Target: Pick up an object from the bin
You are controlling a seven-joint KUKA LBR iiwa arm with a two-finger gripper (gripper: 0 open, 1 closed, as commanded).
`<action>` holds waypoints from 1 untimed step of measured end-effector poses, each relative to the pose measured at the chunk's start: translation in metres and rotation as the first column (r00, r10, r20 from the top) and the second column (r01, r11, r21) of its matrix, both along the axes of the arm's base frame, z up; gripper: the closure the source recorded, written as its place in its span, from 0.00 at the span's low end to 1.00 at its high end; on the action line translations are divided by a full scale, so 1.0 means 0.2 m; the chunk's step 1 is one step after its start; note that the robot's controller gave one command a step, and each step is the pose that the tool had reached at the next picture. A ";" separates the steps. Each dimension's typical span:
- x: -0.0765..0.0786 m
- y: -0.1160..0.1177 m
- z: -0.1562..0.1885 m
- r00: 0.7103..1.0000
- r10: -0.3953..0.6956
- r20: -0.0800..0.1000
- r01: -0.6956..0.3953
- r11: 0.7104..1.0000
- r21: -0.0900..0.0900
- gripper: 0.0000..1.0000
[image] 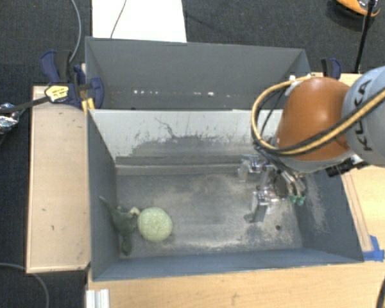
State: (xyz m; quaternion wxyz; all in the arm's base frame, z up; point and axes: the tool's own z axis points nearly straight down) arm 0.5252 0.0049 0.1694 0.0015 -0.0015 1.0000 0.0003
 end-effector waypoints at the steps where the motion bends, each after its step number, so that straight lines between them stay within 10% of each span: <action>1: 0.00 0.00 0.00 1.000 0.000 0.000 0.000 1.000 0.000 0.00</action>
Offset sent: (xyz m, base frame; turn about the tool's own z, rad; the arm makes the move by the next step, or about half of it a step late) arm -0.0253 -0.0519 -0.0843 -0.2511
